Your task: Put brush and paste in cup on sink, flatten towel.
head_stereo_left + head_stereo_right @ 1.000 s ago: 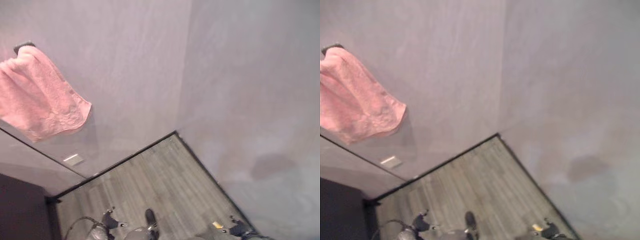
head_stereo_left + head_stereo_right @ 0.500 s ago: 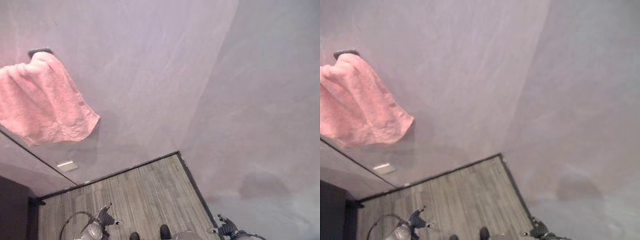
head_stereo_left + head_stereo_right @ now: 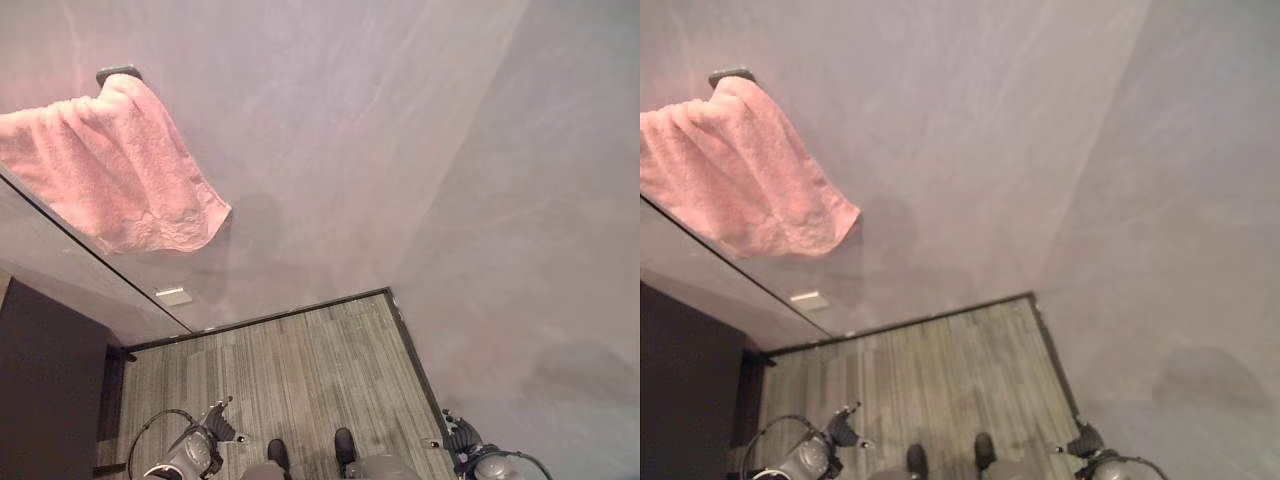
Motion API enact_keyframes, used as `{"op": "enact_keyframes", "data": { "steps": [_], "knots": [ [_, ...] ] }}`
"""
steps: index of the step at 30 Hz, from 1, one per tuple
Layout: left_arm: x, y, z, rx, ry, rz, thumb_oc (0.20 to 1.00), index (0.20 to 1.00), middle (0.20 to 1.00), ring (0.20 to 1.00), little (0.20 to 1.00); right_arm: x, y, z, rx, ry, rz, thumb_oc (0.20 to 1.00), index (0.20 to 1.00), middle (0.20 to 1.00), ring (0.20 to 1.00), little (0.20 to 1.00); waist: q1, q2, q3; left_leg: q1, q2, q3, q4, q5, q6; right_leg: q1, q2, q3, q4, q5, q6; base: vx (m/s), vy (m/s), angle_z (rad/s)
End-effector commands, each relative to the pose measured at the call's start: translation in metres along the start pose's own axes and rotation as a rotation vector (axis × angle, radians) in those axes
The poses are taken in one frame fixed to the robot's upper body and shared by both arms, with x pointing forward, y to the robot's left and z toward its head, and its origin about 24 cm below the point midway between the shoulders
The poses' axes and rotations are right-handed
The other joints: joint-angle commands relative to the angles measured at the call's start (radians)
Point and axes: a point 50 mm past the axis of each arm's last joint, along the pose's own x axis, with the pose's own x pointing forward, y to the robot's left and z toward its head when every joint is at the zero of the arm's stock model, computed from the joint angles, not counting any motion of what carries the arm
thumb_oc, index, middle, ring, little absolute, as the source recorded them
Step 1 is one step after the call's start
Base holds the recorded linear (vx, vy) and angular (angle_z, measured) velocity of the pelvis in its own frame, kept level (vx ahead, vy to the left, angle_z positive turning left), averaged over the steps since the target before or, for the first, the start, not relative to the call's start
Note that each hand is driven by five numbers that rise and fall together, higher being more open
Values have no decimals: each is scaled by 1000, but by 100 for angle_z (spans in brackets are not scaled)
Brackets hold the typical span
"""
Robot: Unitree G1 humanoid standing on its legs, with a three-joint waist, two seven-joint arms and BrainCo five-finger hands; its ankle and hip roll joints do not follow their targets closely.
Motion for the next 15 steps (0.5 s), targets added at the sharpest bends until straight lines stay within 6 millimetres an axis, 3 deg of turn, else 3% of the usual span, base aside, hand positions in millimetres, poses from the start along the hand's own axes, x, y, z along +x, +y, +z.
{"op": "enact_keyframes", "data": {
  "steps": [1, 5, 8, 9, 10, 12, 13, 14, 15],
  "knots": [
    [-2, -1, 3, 8, -40, 25, 1000, 1000, 1000, 1000, 1000, -2, -18, -7, -2, 5, -61, 1000, 1000, 1000, 1000, 1000, -21, 55, -56, 36, 41, -35, -62, 109, -4, 2, -23, 89, 96, -44, 159, 138, 547, 2],
    [-2, -4, 6, 16, -58, 15, 1000, 1000, 1000, 1000, 1000, -2, -23, -9, 33, 26, -89, 1000, 1000, 1000, 1000, 1000, -29, 73, -62, 34, -7, -40, -24, 44, 6, 24, -87, 101, 84, -26, 186, 74, 307, -17],
    [-2, 3, 8, -9, -75, 36, 1000, 1000, 1000, 1000, 1000, 1, -23, 2, 97, 1, -98, 1000, 1000, 1000, 1000, 1000, -19, 76, -57, 29, -85, -9, 2, -23, 43, -5, -169, 138, 66, 66, 219, 13, 467, 14],
    [-2, 3, 8, -9, -75, 37, 1000, 1000, 1000, 1000, 1000, 1, -23, 3, 98, 0, -98, 1000, 1000, 1000, 1000, 1000, -18, 75, -58, 29, -85, -8, 3, -24, 44, -6, -170, 140, 64, 67, 220, -72, 327, -29],
    [-1, 6, 7, -14, -76, 47, 1000, 1000, 1000, 1000, 1000, 3, -20, 10, 110, -21, -88, 1000, 1000, 1000, 1000, 1000, -11, 75, -50, 23, -111, 10, 6, -38, 56, -35, -204, 128, 60, 128, 228, -51, 200, -45],
    [-1, 6, 7, -14, -76, 47, 1000, 1000, 1000, 1000, 1000, 3, -20, 10, 111, -21, -88, 1000, 1000, 1000, 1000, 1000, -10, 74, -51, 22, -112, 12, 6, -39, 57, -36, -204, 130, 59, 130, 228, -68, 188, -39],
    [-2, 11, 4, -35, -65, 65, 1000, 1000, 1000, 1000, 1000, 5, -14, 19, 131, -48, -68, 1000, 1000, 1000, 1000, 1000, 11, 74, -38, 27, -117, 46, -15, -36, 64, -70, -219, 36, 66, 156, 215, -126, 273, -11],
    [-2, 12, 2, -37, -57, 67, 1000, 1000, 1000, 1000, 1000, 5, -11, 21, 141, -56, -57, 1000, 1000, 1000, 1000, 1000, 14, 80, -33, 26, -119, 58, -22, -33, 66, -73, -204, -12, 88, 126, 207, -129, 524, -52],
    [-3, 9, -5, -43, -31, 52, 1000, 1000, 1000, 1000, 1000, 5, -5, 21, 141, -65, -22, 1000, 1000, 1000, 1000, 1000, 5, 83, -37, 45, -142, 74, -58, -16, 71, -57, -107, -1, 142, 49, 195, -32, 426, -70]
  ]
}}
